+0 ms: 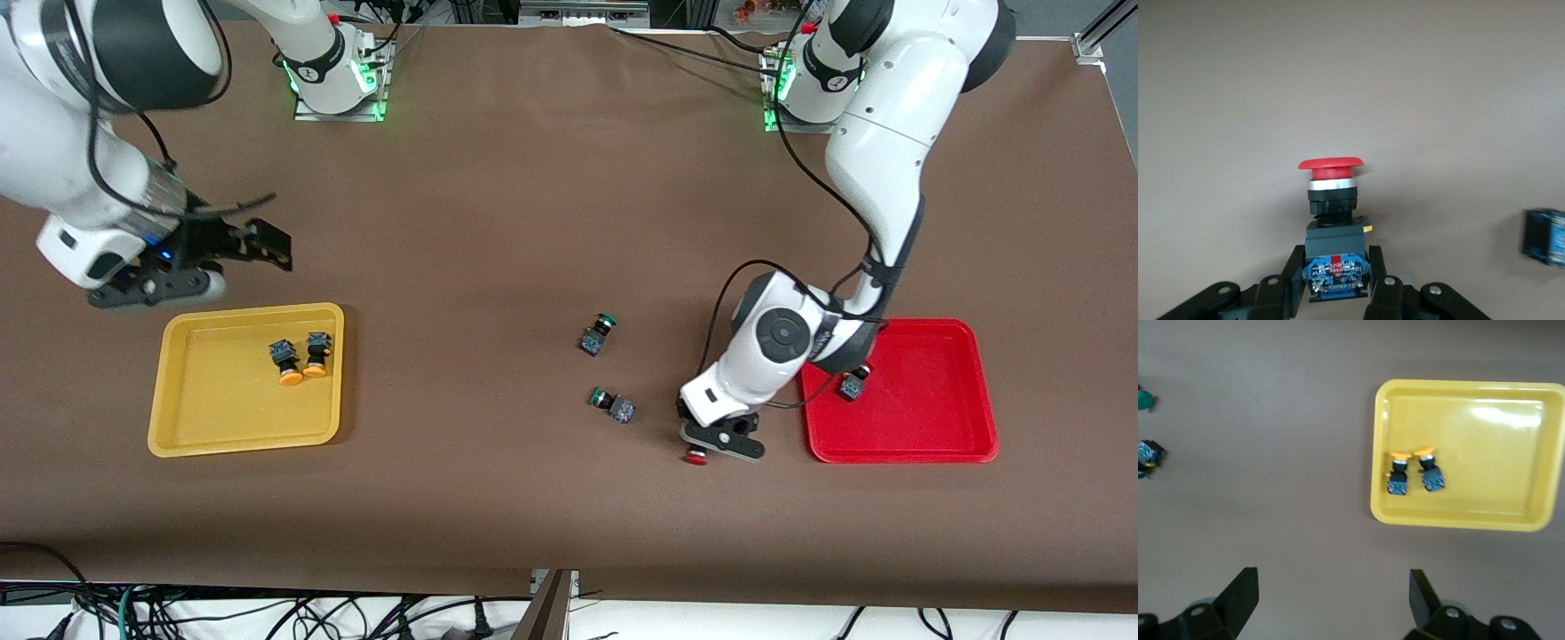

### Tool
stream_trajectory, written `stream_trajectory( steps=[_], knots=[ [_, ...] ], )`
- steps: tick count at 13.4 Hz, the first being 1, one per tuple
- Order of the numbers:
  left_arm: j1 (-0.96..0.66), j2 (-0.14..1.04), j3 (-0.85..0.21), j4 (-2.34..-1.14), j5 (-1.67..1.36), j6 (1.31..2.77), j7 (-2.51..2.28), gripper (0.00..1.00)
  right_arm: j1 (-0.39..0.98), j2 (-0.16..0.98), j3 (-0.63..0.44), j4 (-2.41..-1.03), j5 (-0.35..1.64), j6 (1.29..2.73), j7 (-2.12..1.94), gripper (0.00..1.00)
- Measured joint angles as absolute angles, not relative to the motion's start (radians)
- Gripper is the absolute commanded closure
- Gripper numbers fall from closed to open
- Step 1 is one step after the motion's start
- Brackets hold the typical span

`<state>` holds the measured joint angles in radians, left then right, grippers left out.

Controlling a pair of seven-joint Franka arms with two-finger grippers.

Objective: Place red and yellow buttons in trays
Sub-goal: 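Carry the red button into the red tray with the left gripper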

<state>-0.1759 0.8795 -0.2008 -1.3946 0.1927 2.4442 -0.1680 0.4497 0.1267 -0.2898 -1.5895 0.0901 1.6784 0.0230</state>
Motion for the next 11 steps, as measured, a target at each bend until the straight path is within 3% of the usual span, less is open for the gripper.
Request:
stream_trajectory(
  steps=[6, 8, 11],
  knots=[
    [-0.034, 0.642, -0.197, -1.368, 0.195, 1.907, 0.046, 0.88, 0.447, 0.051, -0.291, -1.600, 0.043, 1.614, 0.022, 0.00],
    [0.053, 0.620, -0.192, -1.383, 0.196, 1.859, 0.111, 0.88, 0.413, 0.052, -0.268, -1.608, 0.041, 1.614, 0.020, 0.00],
    [0.219, 0.635, -0.188, -1.466, 0.197, 1.900, 0.210, 0.88, 0.228, 0.052, -0.090, -1.610, 0.038, 1.614, 0.014, 0.00]
  ],
)
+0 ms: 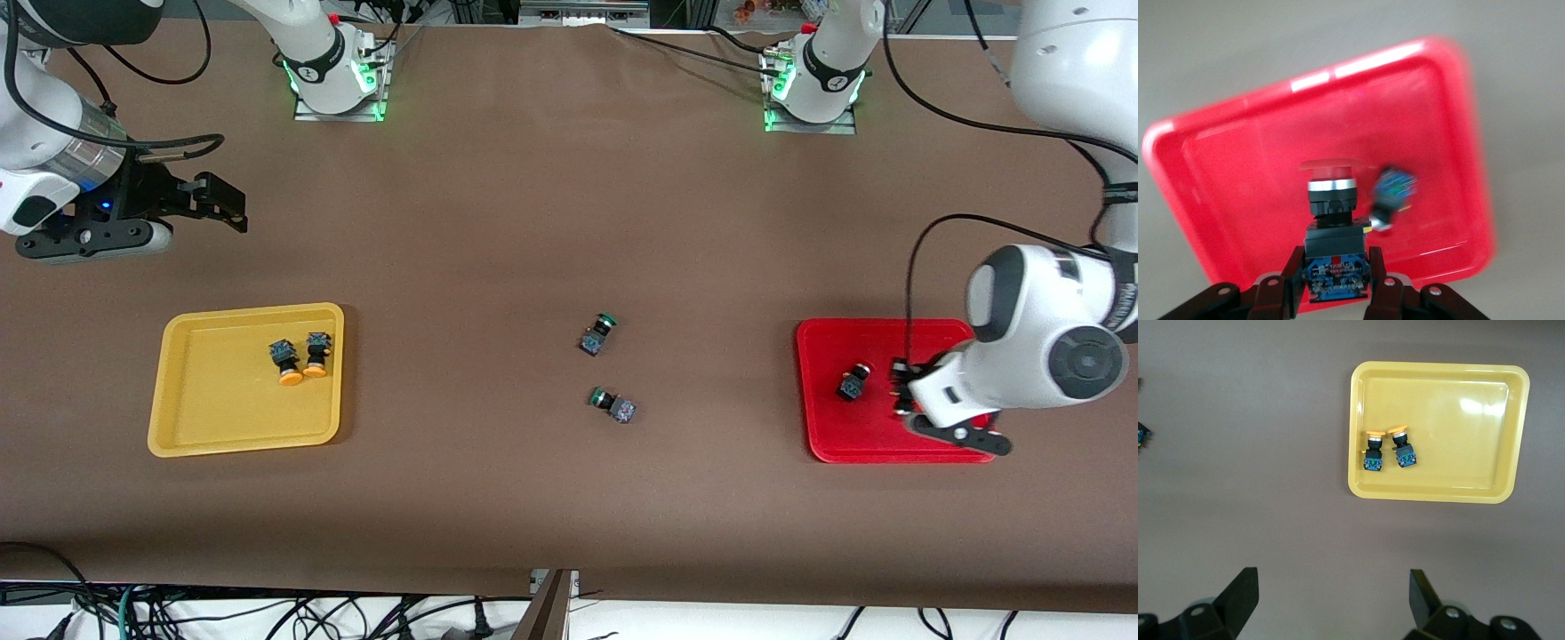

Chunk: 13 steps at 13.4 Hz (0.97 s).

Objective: Place red and yellow buttons in trays

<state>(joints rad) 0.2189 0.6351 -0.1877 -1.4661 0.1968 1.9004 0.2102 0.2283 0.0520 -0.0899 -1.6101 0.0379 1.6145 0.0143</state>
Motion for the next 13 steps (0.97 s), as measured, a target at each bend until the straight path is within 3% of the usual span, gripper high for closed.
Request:
stream_trajectory(
  steps=[1, 2, 3, 4, 9, 13],
  knots=[
    [0.263, 0.647, -0.188, -1.512, 0.197, 1.960, 0.225, 0.88, 0.208, 0.052, -0.068, -1.610, 0.037, 1.614, 0.014, 0.00],
    [0.295, 0.660, -0.188, -1.565, 0.197, 2.032, 0.234, 0.80, 0.202, 0.052, -0.061, -1.610, 0.036, 1.614, 0.014, 0.00],
    [0.312, 0.671, -0.189, -1.617, 0.197, 2.097, 0.237, 0.54, 0.201, 0.051, -0.057, -1.610, 0.036, 1.615, 0.014, 0.00],
    [0.317, 0.679, -0.190, -1.655, 0.197, 2.146, 0.236, 0.01, 0.201, 0.051, -0.056, -1.610, 0.035, 1.614, 0.014, 0.00],
    [0.331, 0.655, -0.205, -1.668, 0.197, 2.177, 0.235, 0.00, 0.200, 0.051, -0.055, -1.609, 0.034, 1.615, 0.014, 0.00],
    [0.332, 0.520, -0.293, -1.573, 0.197, 1.971, 0.220, 0.00, 0.195, 0.050, -0.056, -1.601, 0.034, 1.616, 0.014, 0.00]
  ],
)
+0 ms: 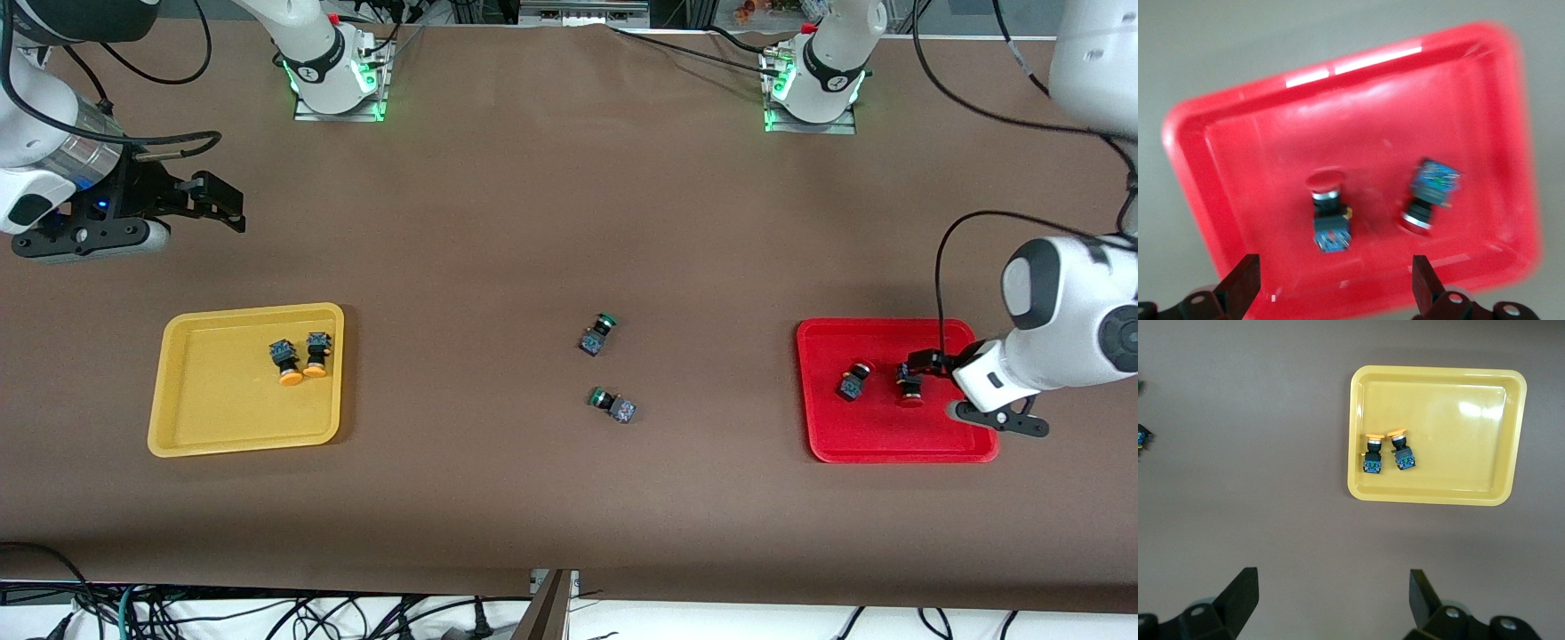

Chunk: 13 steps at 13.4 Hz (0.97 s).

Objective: Place red and yellow buttons in trays

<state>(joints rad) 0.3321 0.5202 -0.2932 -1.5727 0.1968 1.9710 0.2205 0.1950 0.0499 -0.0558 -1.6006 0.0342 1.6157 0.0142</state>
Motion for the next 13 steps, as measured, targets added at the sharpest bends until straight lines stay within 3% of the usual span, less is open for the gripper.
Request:
stream_trajectory(
  steps=[6, 8, 10, 13],
  knots=[
    [0.326, 0.271, -0.454, -1.436, 0.197, 1.509, 0.165, 0.00, 0.193, 0.050, -0.056, -1.573, 0.027, 1.617, 0.014, 0.00],
    [0.316, 0.206, -0.473, -1.413, 0.197, 1.420, 0.141, 0.00, 0.192, 0.050, -0.055, -1.572, 0.018, 1.617, 0.013, 0.00],
    [0.261, 0.153, -0.386, -1.418, 0.175, 1.444, 0.068, 0.00, 0.193, 0.053, -0.052, -1.572, 0.017, 1.617, 0.013, 0.00],
    [0.105, 0.077, -0.113, -1.523, 0.015, 1.583, -0.008, 0.00, 0.192, 0.054, -0.048, -1.572, 0.016, 1.617, 0.013, 0.00]
  ],
)
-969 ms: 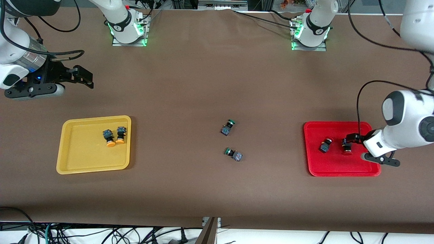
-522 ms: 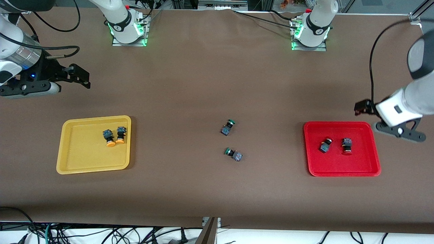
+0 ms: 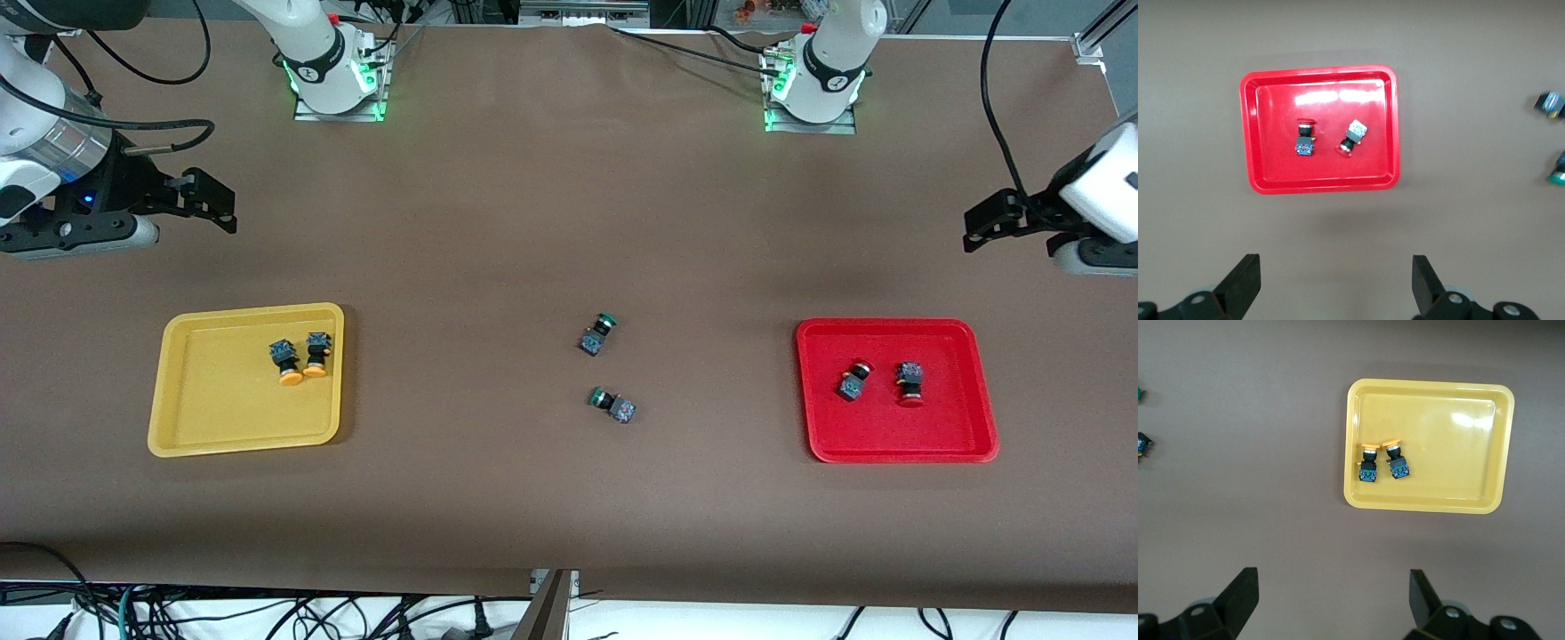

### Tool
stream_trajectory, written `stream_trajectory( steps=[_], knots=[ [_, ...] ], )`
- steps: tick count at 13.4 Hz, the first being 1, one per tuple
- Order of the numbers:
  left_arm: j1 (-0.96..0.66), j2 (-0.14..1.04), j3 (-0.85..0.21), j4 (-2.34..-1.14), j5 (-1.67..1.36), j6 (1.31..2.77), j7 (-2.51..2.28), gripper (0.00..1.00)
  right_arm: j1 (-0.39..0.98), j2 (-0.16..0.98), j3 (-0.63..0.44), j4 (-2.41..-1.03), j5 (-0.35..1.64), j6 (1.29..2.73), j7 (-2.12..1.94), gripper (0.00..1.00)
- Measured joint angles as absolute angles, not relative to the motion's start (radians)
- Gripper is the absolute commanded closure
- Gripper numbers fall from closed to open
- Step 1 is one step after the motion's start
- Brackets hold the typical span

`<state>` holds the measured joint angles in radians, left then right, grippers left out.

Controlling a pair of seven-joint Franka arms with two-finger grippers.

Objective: Place red and yellow buttons in trays

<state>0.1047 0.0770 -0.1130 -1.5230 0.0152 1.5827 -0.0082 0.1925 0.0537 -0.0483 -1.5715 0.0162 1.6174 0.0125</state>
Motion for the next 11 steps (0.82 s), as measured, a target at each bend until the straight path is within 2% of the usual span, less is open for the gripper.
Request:
stream_trajectory(
  steps=[2, 3, 11],
  knots=[
    [0.025, 0.050, -0.013, -1.565, -0.004, 1.605, -0.012, 0.00, 0.192, 0.055, -0.049, -1.572, 0.015, 1.617, 0.012, 0.00],
    [0.006, 0.046, 0.002, -1.571, -0.004, 1.606, -0.007, 0.00, 0.192, 0.056, -0.049, -1.572, 0.015, 1.617, 0.012, 0.00],
    [-0.014, 0.046, 0.011, -1.581, 0.004, 1.606, 0.024, 0.00, 0.192, 0.059, -0.048, -1.572, 0.015, 1.617, 0.010, 0.00]
  ],
)
